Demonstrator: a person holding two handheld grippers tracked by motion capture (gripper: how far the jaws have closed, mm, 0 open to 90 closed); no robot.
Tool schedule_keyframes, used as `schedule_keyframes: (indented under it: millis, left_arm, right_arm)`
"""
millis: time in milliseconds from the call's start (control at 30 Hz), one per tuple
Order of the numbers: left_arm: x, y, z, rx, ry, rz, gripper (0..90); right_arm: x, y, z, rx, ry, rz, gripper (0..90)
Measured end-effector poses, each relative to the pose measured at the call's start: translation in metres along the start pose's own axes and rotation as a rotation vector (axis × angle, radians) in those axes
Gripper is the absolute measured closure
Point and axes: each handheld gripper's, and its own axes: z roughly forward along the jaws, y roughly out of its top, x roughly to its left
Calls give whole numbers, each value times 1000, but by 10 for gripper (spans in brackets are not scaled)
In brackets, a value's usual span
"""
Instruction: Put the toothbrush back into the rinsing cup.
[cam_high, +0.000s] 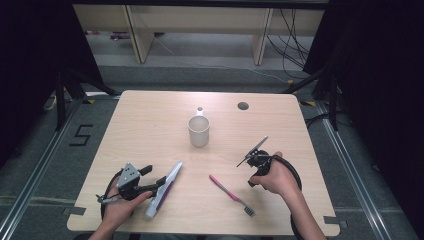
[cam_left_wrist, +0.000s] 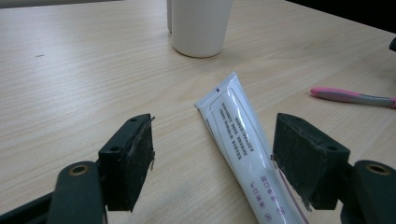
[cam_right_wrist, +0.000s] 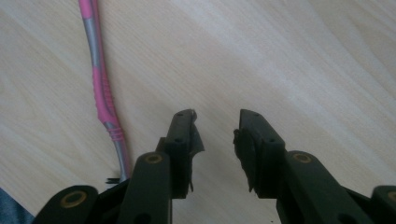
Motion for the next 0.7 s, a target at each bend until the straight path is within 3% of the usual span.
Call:
schedule_keyframes:
  millis: [433,700]
  left_arm:
    - [0,0,0,-5,-2,0,285]
    - [0,0,0,-2,-1,1,285]
  right_arm:
    - [12,13,1,10,2,-58,679]
    - [22,20,2,16,5,-64,686]
